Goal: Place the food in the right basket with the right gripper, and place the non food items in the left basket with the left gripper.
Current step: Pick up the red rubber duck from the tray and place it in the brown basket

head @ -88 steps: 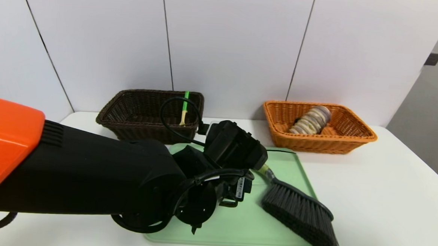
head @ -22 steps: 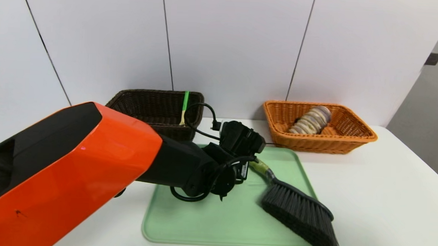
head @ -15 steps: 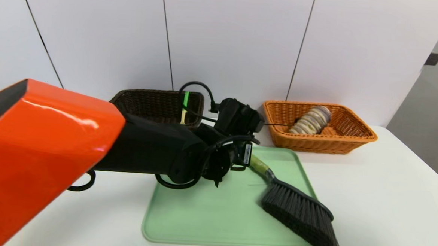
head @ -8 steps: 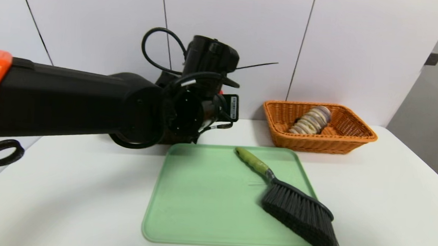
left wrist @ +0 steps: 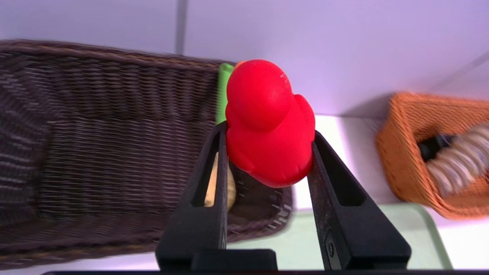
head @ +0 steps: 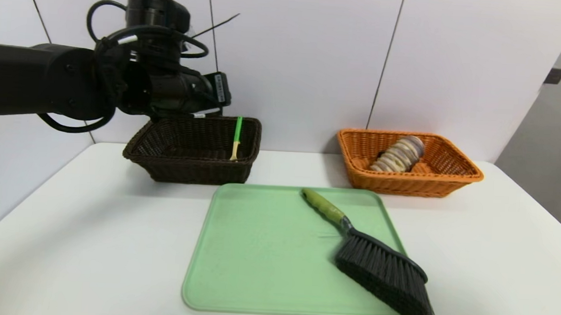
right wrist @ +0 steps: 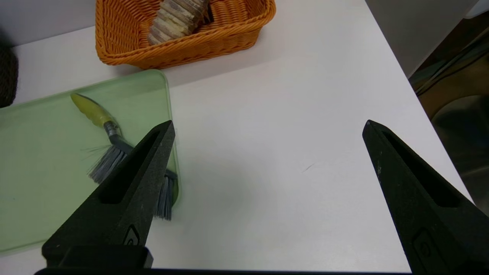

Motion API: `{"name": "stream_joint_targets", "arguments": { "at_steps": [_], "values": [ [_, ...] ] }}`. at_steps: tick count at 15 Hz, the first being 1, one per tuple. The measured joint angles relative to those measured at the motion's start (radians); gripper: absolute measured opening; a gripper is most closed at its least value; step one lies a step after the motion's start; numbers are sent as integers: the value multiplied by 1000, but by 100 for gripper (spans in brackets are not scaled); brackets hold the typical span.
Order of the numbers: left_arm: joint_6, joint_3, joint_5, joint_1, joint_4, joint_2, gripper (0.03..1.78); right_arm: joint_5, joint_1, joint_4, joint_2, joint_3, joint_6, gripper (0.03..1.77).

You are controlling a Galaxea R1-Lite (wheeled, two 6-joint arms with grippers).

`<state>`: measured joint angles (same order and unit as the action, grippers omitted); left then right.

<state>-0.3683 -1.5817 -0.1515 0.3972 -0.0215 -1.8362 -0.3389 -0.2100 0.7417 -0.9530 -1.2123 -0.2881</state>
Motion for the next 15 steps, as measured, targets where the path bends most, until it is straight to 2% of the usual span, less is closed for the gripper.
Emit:
{"name": "stream_joint_targets", "arguments": {
  "at_steps": [3, 5, 8, 11, 15],
  "values": [
    [0, 5, 76, -131, 0, -12, 64, -1, 0, 0, -5, -7, 1, 170],
    [3, 10, 99, -189, -1, -41, 64, -1, 0, 1, -12, -17, 0, 170],
    [8, 10, 119, -238, 1, -98, 64, 2, 0, 4, -19, -19, 2, 170],
    [32, 4, 125, -259, 1, -147, 63, 42, 0, 3, -24, -16, 8, 170],
    [73, 5, 112, -262, 3, -183, 63, 63, 0, 1, -32, -14, 92, 170]
  ]
}}
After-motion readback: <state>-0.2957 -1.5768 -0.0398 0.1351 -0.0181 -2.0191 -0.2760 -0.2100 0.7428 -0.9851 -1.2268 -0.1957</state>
